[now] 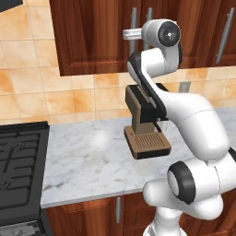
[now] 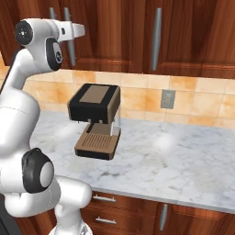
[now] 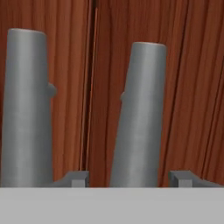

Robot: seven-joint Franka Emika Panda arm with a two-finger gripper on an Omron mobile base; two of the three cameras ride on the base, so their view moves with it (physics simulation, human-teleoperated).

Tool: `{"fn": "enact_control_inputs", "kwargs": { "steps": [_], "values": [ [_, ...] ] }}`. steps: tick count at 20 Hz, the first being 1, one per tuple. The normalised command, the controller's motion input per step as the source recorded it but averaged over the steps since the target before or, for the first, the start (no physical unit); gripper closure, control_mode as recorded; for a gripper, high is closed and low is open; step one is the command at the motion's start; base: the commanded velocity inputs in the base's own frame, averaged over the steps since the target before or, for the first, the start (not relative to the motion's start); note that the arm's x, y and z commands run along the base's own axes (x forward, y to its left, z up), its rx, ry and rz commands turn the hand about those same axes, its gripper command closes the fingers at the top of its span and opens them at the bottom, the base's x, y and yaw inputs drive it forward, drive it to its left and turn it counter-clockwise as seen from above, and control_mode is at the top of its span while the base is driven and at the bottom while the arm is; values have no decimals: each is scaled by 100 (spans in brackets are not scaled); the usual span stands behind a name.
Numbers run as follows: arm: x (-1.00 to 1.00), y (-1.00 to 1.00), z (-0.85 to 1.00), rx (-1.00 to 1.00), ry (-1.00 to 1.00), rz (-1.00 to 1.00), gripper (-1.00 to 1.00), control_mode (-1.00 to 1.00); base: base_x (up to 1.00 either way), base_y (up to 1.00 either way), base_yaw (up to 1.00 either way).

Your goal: The dining table condiment station is running low on oil/vinegar bottle. Refill the condiment station by opening the cabinet and taking the oil/vinegar bottle from the cabinet and placing it on the dining table.

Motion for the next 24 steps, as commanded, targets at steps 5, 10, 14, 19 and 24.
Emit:
{"fn": "enact_control_inputs", "kwargs": {
  "steps": [5,10,14,19,24],
  "values": [
    [10,16,0,0,3,0,100,-100,0,0,0],
    [15,-2,-6,0,0,0,100,-100,0,0,0],
    [0,12,-7,0,1,0,100,-100,0,0,0],
    [-46,11,-10,0,1,2,100,-100,0,0,0],
    [-100,-7,0,0,-2,5,100,-100,0,0,0]
  ]
}}
